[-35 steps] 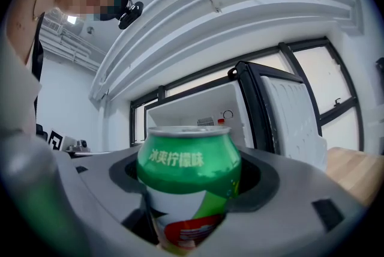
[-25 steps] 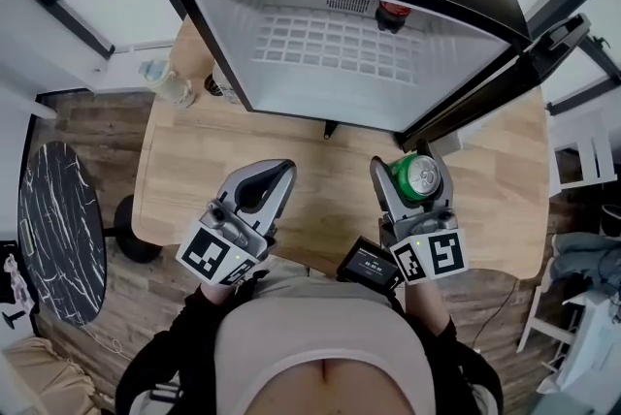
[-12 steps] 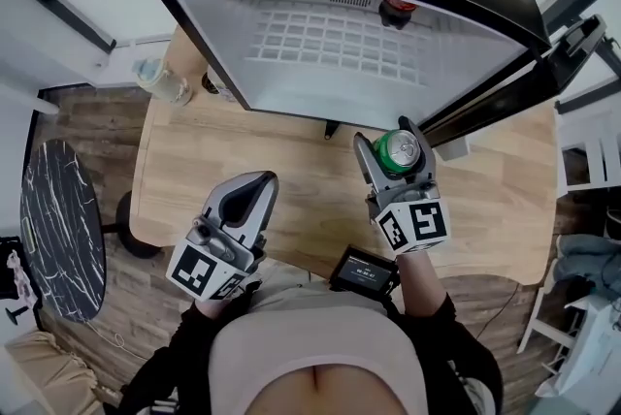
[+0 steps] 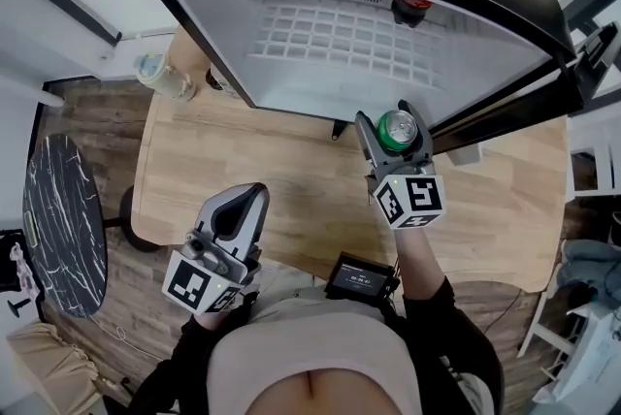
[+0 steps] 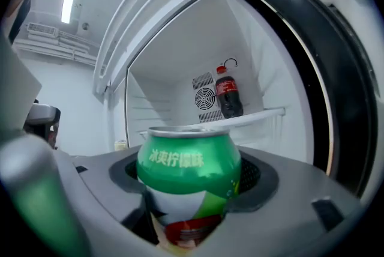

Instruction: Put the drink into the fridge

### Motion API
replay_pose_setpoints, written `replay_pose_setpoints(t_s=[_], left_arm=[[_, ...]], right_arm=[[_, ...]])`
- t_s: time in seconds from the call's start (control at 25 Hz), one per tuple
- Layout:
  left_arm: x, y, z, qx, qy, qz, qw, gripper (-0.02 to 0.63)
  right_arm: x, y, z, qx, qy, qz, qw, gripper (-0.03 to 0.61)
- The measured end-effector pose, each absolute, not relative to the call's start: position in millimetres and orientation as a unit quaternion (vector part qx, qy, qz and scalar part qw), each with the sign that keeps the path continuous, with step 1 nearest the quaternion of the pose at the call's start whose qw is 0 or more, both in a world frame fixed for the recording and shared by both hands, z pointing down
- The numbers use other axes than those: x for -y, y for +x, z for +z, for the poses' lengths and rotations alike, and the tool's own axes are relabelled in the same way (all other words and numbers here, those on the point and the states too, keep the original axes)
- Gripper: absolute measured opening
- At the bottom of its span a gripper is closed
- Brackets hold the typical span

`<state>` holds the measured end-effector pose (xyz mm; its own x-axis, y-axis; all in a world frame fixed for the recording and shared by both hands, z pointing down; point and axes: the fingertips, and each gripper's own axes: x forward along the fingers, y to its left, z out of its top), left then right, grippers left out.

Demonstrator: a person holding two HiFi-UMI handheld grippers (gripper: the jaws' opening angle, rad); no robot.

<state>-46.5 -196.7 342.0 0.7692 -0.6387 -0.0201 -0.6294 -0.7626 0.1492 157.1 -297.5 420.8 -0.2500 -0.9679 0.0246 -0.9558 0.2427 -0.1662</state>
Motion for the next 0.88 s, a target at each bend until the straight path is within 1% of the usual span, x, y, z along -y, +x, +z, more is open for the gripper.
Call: replay_pose_setpoints(t_s=[0.88], left_arm=[[194.4,-68.3,341.6,0.373,0.925,-0.029,0.063,0.005]], right_arm=[[373.3,175.1,462.8,-0.761,-0.642,-0.094,0.015,0.359]])
